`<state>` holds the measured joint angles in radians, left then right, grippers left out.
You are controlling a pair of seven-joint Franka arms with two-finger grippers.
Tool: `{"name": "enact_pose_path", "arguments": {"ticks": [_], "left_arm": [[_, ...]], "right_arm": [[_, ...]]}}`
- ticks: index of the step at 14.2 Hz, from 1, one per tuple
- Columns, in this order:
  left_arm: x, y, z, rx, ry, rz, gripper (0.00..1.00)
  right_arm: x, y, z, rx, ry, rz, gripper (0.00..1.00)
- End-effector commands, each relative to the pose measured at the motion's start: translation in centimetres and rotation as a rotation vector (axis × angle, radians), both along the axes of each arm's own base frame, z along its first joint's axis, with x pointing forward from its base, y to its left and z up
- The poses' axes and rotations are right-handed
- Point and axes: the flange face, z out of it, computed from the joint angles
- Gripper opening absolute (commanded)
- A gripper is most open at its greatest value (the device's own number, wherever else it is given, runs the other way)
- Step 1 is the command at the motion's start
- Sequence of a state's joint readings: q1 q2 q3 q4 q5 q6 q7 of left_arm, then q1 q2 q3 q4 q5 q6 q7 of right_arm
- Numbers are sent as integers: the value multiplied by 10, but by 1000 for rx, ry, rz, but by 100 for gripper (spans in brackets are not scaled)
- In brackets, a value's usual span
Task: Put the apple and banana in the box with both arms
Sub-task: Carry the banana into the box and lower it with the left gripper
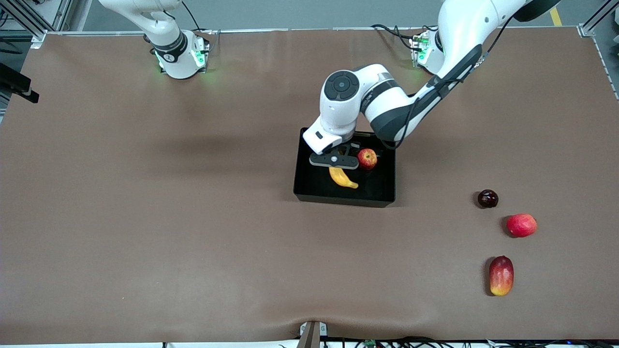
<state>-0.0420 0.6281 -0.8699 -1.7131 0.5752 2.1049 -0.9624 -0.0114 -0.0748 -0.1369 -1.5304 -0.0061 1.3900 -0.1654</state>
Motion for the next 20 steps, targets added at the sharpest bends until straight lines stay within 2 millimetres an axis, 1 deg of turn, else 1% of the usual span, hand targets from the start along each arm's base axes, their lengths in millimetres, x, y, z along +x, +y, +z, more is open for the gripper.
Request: {"name": "enact_pose_path", "arguments": {"ticks": [1,3,5,6,8,10,11,15,18,19,20], "left_arm": [[4,-1,-18,-8,-43,10,0],[0,-9,-33,-14,-63,19,0],[-5,-14,-46,-4,-66,14,0],[-7,-17,-47,-8,-66,9,0],[-8,-18,-56,-9,-50,27,0],[-16,-25,-64,-7,-38,12,0],[-14,-23,-70,2,-45,14,0],[-12,-27,-93,-6,-87,0,0],[-15,-28,-104,1,-80,-5,0],[-15,-28,-105,0,-76,-3,0],[-16,-27,-113,3,-65,-1,0]], "right_arm": [[-5,-3,2,-4,1,-13,100],[-6,-4,2,-4,6,-14,100],[-7,-11,1,-2,7,-28,100],[-7,-11,1,-2,8,-28,100],[-7,-11,1,-2,7,-28,100],[-7,-10,1,-2,7,-27,100],[-6,-10,1,-2,7,-27,100],[-6,-11,1,-2,7,-28,100],[-6,-10,1,-2,8,-27,100],[-6,-10,1,-2,7,-27,100],[-6,-10,1,-2,7,-27,100]]}}
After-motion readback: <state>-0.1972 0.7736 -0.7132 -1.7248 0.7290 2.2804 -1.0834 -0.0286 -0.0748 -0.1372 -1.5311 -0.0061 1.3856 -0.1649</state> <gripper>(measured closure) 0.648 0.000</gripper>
